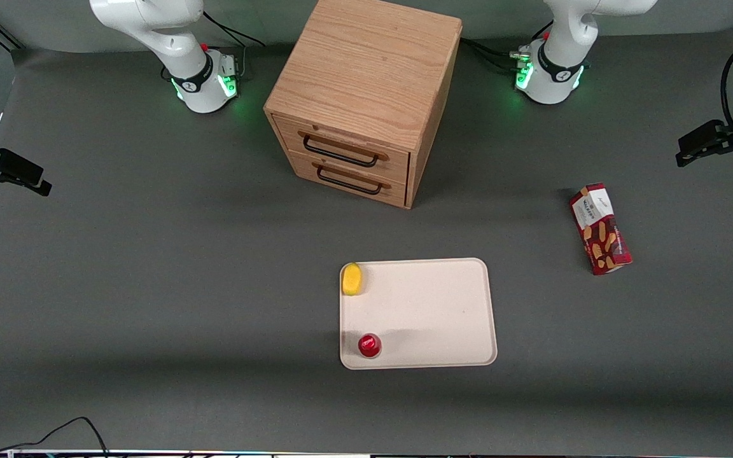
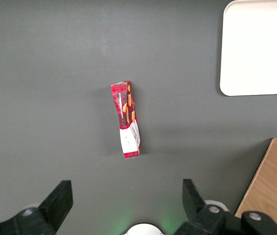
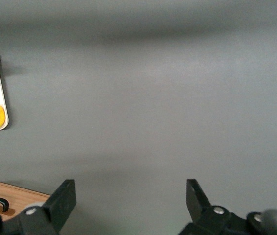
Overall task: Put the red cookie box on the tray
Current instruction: 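Move the left gripper down toward the red plaid shortbread box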
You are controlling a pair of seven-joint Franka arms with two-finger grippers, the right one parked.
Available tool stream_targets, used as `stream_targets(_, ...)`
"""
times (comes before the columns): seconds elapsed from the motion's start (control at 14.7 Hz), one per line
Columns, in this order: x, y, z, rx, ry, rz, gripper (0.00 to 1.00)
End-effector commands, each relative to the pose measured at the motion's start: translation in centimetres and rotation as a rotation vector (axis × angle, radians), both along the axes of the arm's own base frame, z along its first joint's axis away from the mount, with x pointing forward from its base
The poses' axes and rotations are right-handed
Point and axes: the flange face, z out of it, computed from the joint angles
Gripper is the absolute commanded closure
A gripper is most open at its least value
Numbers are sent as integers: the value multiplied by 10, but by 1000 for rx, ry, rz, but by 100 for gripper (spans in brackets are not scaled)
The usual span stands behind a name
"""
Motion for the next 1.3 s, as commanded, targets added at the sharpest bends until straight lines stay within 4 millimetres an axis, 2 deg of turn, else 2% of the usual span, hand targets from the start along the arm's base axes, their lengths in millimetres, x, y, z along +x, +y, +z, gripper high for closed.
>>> stream_targets(0.0,0,-5,6,22,7,4,0)
stream_targets(0.2,1,-6,9,23,4,6,0)
stream_targets(0.41,-3,-8,5,25,39,-1,0)
stream_targets(0.68,-16,-4,-23,16,54,-2,0)
stream_targets(0.95,-46,13,-83,-10,-5,15,0)
stream_targets(1.23,-62,33,-163,-30,-51,46,0)
